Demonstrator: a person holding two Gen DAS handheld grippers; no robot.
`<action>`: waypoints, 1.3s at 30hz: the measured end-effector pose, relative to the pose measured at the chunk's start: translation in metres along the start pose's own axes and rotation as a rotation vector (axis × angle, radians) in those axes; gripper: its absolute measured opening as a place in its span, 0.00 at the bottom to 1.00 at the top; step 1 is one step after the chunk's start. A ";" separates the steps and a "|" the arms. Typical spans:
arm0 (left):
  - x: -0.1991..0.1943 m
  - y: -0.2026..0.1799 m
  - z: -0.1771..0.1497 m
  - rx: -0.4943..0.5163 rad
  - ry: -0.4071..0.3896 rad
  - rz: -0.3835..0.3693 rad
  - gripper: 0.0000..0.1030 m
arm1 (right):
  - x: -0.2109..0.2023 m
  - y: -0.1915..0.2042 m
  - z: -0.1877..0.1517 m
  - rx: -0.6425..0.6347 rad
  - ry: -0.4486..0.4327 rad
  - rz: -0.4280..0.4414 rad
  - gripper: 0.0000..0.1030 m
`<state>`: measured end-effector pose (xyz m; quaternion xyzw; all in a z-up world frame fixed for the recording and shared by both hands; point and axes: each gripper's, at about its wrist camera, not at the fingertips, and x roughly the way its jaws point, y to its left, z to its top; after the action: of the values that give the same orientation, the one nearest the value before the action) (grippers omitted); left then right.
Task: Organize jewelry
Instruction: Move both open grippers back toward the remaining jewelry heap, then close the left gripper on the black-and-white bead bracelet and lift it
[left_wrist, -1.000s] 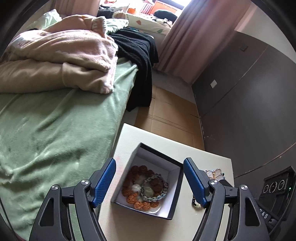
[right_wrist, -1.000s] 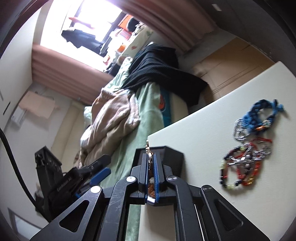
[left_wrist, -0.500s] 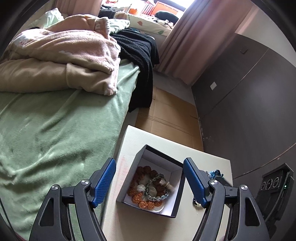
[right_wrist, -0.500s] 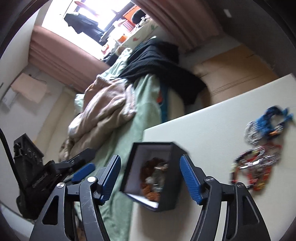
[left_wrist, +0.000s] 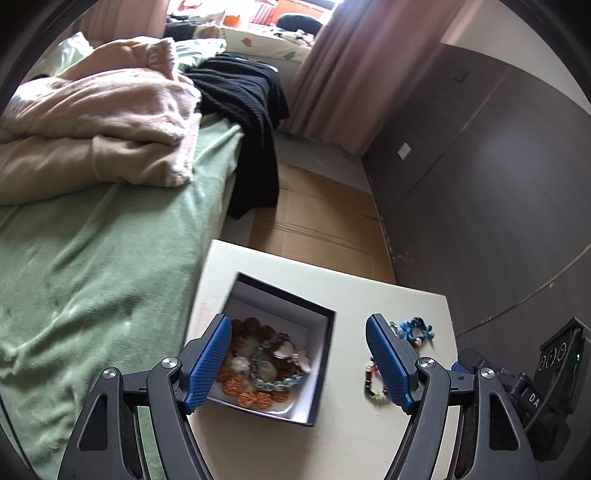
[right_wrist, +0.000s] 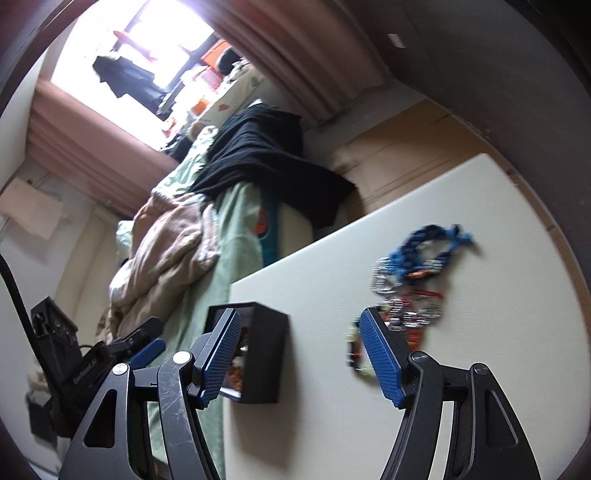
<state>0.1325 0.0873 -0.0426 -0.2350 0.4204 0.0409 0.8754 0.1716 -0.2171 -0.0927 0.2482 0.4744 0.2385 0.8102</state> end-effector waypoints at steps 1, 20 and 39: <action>0.002 -0.004 -0.001 0.009 0.003 0.000 0.74 | -0.002 -0.005 0.001 0.009 0.001 -0.010 0.66; 0.051 -0.092 -0.036 0.248 0.096 0.022 0.55 | -0.030 -0.065 0.010 0.126 0.019 -0.115 0.91; 0.130 -0.115 -0.077 0.330 0.272 0.140 0.27 | -0.041 -0.103 0.015 0.233 0.036 -0.104 0.91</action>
<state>0.1915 -0.0655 -0.1384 -0.0622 0.5508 -0.0001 0.8323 0.1824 -0.3234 -0.1245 0.3115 0.5254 0.1438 0.7786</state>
